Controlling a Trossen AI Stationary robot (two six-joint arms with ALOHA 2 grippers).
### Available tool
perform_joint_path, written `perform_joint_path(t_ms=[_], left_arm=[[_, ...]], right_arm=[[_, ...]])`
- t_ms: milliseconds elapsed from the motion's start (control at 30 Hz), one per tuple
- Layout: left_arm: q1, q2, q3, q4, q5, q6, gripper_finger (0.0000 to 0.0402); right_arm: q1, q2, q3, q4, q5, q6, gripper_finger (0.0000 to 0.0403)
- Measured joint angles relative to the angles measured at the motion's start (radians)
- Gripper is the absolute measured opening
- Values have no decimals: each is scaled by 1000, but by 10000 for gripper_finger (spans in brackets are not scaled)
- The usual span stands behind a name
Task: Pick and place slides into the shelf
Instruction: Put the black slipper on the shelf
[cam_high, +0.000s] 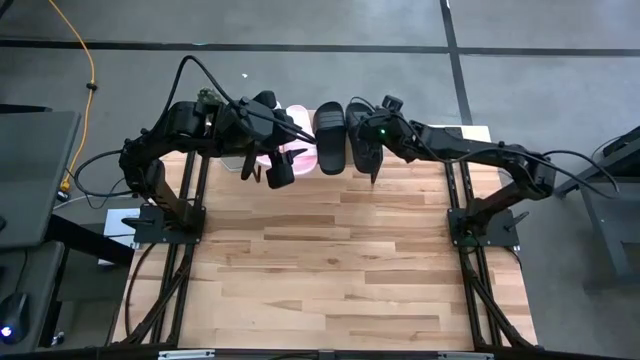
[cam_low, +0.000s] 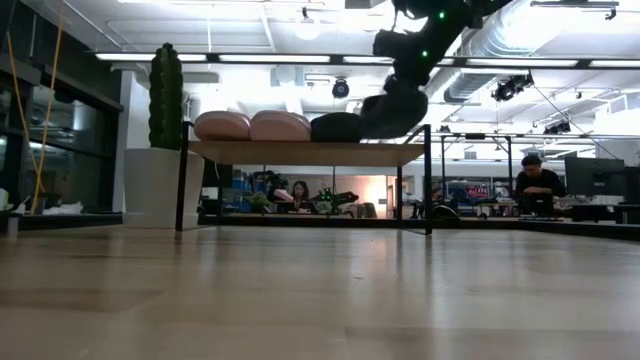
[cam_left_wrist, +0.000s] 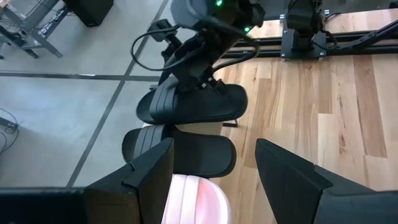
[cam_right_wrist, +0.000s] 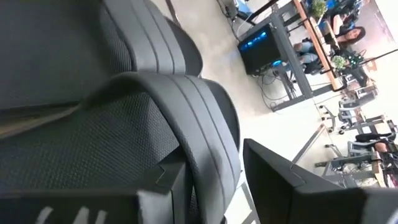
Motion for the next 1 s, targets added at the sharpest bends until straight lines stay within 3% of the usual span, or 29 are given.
perform_joint_path(t_ms=[500, 633, 1000], left_arm=[[0, 0, 0, 0, 31, -1, 214], [0, 0, 0, -3, 47, -1, 214], [0, 0, 0, -10, 48, -1, 214]], right_arm=[[-95, 79, 1, 73, -75, -19, 126], [-122, 82, 3, 56, -168, 36, 126], [-125, 80, 84, -94, -278, 117, 126]])
